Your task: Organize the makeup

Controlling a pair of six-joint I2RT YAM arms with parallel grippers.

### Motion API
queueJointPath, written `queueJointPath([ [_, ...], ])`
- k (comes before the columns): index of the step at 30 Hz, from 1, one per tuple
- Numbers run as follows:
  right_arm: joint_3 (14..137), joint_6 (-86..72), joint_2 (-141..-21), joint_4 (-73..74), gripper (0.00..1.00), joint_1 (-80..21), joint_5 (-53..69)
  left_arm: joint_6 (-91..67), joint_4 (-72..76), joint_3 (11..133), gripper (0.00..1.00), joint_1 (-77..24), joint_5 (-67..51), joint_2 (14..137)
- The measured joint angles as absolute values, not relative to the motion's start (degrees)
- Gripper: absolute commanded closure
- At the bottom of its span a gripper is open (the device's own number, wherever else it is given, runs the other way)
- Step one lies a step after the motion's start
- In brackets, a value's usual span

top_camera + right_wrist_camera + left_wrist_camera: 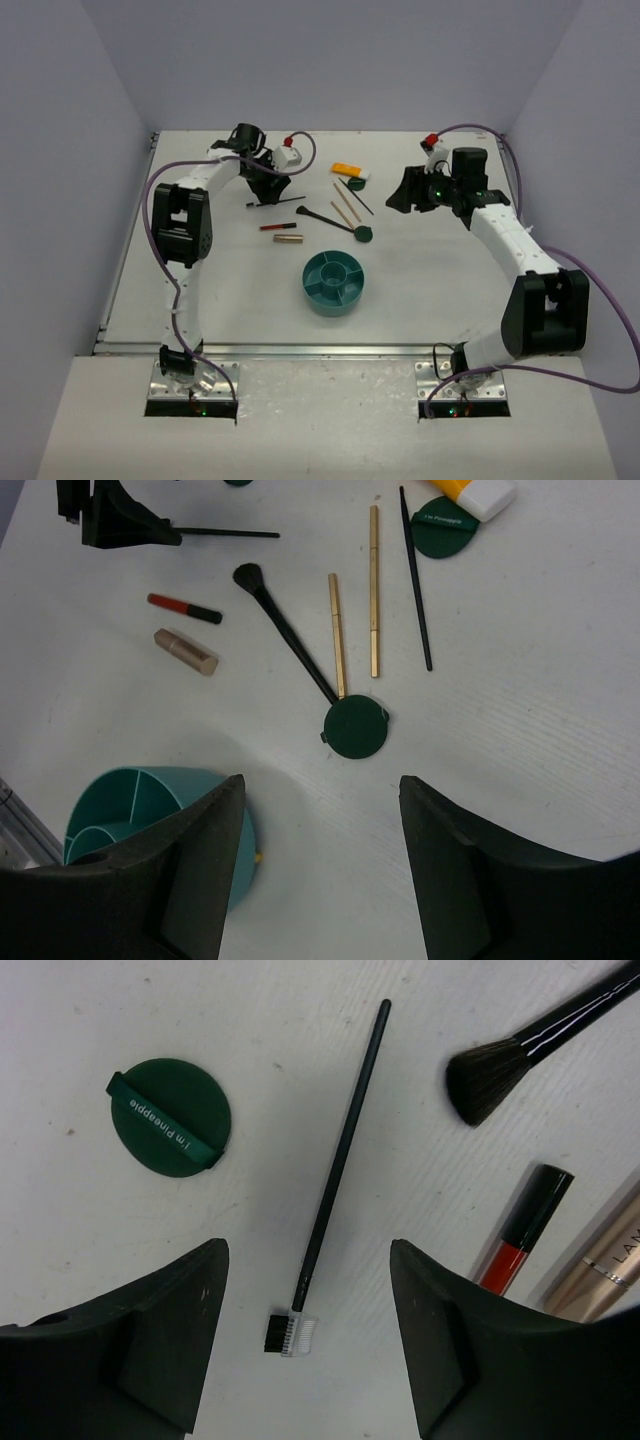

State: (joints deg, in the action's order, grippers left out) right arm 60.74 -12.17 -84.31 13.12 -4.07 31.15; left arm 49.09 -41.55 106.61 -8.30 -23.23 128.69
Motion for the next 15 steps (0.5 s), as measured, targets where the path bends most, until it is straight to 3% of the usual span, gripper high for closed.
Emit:
queueJointPath([
  [13,60.38,-12.03,-84.35,14.23,0.36,-5.46,31.27,50.42,-42.62,106.5,0.46,-9.45,-16.32,132.21],
  [15,60.36,-12.04,-84.39,14.23,0.36,-5.7,31.38,50.56,-41.97,106.9,0.54,-9.45,-14.62,132.42],
])
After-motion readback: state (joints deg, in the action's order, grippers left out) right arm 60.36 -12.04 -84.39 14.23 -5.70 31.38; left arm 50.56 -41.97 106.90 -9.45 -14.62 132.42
